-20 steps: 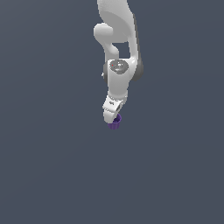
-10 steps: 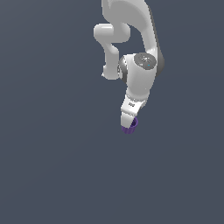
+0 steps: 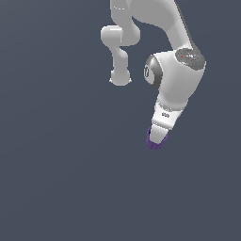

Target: Pick up the object and move it to a goal position.

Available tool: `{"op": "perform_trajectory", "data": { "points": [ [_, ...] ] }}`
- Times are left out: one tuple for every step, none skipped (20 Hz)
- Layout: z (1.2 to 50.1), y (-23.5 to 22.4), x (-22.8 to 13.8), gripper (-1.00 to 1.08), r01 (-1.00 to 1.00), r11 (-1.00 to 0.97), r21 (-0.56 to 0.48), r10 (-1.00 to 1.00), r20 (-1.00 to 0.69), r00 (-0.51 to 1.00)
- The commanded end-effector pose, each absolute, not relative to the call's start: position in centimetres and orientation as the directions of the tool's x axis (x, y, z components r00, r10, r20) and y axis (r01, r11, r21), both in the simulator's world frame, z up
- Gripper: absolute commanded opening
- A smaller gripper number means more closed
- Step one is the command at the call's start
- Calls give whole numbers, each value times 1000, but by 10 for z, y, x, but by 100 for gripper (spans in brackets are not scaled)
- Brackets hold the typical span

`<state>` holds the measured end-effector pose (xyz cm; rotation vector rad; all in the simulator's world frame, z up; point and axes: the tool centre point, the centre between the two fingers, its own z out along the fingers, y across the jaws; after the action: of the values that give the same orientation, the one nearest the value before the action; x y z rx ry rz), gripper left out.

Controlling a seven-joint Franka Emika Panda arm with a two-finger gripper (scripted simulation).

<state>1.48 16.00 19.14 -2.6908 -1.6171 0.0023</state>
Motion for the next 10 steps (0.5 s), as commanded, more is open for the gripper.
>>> {"op": "perform_trajectory", "data": {
  "points": [
    [201, 173, 25, -100, 882, -470, -2, 882, 0, 470],
    [204, 178, 29, -100, 882, -470, -2, 882, 0, 470],
    [207, 183, 33, -100, 882, -470, -2, 882, 0, 470],
    [210, 187, 36, -100, 882, -470, -2, 882, 0, 470],
    [213, 192, 40, -100, 882, -470, -2, 882, 0, 470],
    [215, 196, 43, -100, 882, -470, -2, 882, 0, 470],
    [218, 201, 47, -100, 882, -470, -2, 882, 0, 470],
    [221, 205, 50, -100, 882, -470, -2, 882, 0, 470],
    [223, 209, 53, -100, 882, -470, -2, 882, 0, 470],
    [226, 213, 56, -100, 882, -470, -2, 882, 0, 470]
  ]
}}
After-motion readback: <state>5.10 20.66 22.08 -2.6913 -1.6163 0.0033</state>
